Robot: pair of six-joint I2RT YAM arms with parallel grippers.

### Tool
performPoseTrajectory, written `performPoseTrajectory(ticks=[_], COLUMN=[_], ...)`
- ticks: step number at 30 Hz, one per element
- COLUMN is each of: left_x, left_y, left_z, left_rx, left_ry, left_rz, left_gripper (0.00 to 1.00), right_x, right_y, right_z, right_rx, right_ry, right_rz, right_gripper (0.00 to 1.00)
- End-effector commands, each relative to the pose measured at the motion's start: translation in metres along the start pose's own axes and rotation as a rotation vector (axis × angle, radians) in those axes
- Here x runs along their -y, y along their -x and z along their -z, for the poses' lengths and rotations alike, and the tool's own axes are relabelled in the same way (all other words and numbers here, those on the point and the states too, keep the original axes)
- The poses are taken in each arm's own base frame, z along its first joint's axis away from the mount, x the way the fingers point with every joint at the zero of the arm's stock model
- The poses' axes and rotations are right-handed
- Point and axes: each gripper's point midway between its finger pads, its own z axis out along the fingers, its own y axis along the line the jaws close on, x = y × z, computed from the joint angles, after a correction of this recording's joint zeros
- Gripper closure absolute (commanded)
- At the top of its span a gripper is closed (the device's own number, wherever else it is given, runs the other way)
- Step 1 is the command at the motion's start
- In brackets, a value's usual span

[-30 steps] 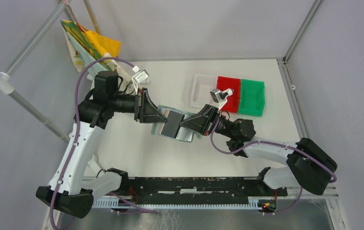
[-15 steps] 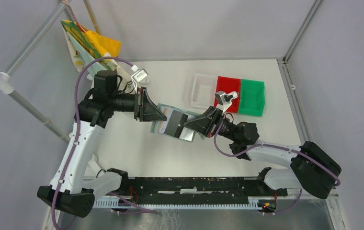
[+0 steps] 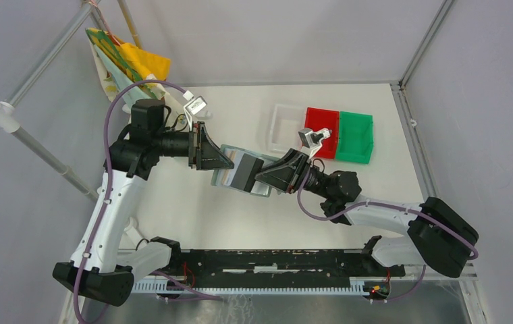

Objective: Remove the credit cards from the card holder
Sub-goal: Remove the credit card from the card holder.

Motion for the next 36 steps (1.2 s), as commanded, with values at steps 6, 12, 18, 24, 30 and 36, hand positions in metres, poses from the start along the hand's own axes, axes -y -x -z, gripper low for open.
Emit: performPoseTrajectory(ticks=[6,12,18,24,30,36], left_x=[0.012,0.012,0.010,0.004,-0.010,-0.016], left_y=[0.015,0.017,0.020,0.024,0.023,0.014], left_z=[0.003,0.004,0.006,0.008,0.011,0.013], left_rx=[0.041,0.045,0.056,0.070,0.075,0.048], left_ry=[-0.019,-0.017,-0.008,0.025,0.113,0.146], left_rz=[-0.039,-0.041,-0.048,-0.060,-0.116,-0.143], left_gripper=[0.96,0.97,0.98,0.98,0.98,0.98], right_x=[-0.023,-0.034,-0.028,-0.009,0.030,0.094], right_y=[0.006,0.008,0.012,0.018,0.053,0.124], right_z=[-0.016,-0.008,0.013,0.022,0.039,0.072], right_rx=[0.014,0.035,0.044,-0.002,-0.034,-0.076], right_ry=[0.125,0.170,0.113,-0.010,-0.209,-0.557], right_rz=[-0.016,-0.020,0.021,0.095,0.148,0.262], right_gripper=[0.71,0.94,1.00,1.00,1.00,1.00])
